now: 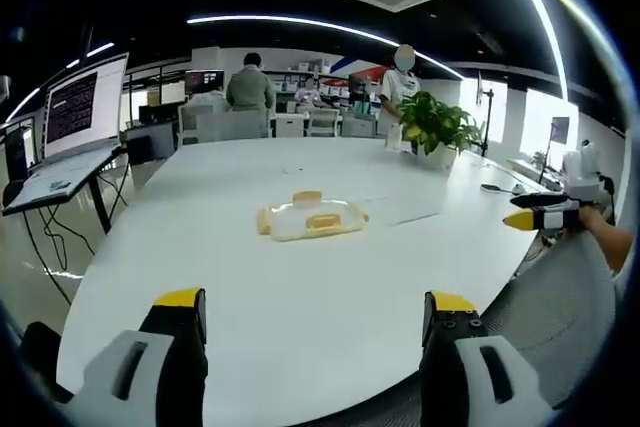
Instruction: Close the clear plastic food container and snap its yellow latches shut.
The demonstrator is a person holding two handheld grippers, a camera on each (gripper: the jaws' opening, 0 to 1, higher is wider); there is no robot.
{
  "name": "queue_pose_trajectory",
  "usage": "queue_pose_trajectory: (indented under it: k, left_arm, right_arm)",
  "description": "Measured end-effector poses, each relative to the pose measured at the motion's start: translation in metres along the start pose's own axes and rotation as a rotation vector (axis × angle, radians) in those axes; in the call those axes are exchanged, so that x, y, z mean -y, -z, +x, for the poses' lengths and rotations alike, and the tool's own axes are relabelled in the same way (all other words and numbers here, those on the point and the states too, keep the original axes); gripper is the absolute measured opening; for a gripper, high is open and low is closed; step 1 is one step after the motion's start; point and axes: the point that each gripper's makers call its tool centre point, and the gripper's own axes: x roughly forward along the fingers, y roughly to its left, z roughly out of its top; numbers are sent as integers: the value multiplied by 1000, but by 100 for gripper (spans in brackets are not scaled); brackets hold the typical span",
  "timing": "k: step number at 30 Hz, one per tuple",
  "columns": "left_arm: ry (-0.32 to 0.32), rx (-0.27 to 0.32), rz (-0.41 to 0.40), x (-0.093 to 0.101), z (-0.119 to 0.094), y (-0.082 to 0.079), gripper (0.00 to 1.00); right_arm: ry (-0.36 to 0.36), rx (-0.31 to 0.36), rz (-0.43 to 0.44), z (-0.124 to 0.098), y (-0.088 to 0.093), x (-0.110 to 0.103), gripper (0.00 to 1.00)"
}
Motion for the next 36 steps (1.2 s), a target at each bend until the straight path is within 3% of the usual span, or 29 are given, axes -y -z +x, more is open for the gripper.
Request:
queue_pose_trajectory:
  k: [8,16,22,36]
  left_arm:
    - [-11,-13,0,-2,0,2,85]
    - [18,-46,18,3,0,7,83]
    - [-6,-21,9,-1,-1,3,85]
    - [0,-34,19,1,0,5,84]
  right_arm:
    - [-14,-11,-10,0,1,-3,74]
    - [-22,-18,-18,1,2,-5,73]
    - [-27,-16,-22,1,2,-5,73]
    - [-20,-3,-12,0,0,-3,73]
